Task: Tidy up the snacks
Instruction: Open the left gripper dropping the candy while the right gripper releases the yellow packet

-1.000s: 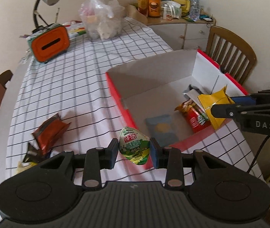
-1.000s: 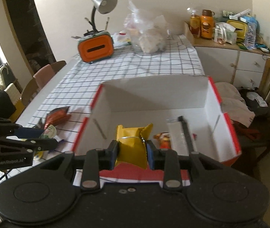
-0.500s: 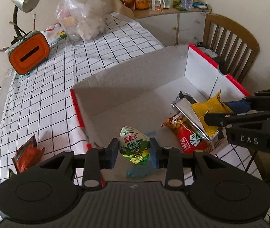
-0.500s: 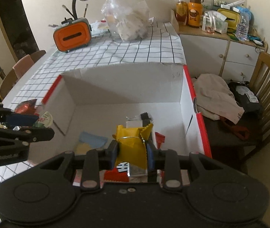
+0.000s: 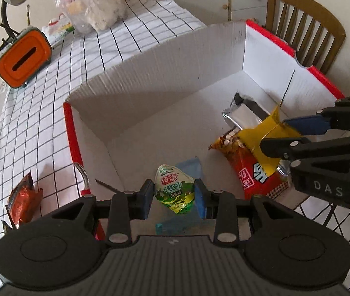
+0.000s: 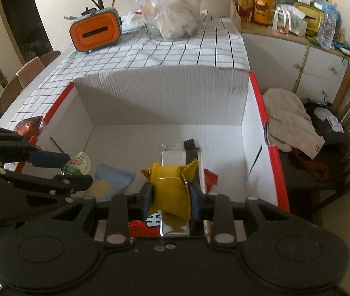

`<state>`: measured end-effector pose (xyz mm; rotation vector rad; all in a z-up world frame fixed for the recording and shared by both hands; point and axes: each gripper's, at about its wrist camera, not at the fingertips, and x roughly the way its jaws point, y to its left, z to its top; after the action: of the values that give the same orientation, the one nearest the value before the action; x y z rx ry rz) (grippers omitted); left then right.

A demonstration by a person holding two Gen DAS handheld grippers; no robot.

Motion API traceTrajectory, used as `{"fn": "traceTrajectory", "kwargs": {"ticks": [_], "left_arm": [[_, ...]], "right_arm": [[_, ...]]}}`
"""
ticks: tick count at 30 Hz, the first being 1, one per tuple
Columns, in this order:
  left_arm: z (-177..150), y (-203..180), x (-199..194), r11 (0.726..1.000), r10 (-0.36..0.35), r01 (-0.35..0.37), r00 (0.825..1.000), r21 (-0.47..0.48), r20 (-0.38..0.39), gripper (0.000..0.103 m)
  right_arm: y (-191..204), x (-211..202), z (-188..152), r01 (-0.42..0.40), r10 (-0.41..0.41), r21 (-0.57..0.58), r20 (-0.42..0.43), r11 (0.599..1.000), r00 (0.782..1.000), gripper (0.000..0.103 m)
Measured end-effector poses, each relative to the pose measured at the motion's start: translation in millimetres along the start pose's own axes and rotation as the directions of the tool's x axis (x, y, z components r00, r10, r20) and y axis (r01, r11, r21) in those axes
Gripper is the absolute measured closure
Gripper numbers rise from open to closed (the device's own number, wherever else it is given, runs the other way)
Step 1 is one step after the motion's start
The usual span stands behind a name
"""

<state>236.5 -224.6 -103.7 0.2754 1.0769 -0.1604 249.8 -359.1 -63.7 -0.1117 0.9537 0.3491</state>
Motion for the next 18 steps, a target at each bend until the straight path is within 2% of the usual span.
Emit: {"fn": "traceTrajectory", "kwargs": {"ticks": [6,11,18], "left_arm": [[-2,0,3,1.000,-0.008,0.008,1.000,-0.014,-0.009,0.067],[-3,3,-1,0.999,-0.016,0.016,1.000,-0.044,-0.002,0.051],[-6,8,-17,0.995,-0.027,0.031,0.999,-0.098,0.033,0.044]], "right_arm": [[0,-1,-3,-0.008,0.008,-0.017,-0.012,1.000,1.000,0.071],[-2,-6,-3,-0.022,0.022,-0.019,-0.013,1.000,1.000,0.067],[-4,-20,-5,-0.051,0.051,-0.028,-0.006,0.998,0.999,0.058]]}}
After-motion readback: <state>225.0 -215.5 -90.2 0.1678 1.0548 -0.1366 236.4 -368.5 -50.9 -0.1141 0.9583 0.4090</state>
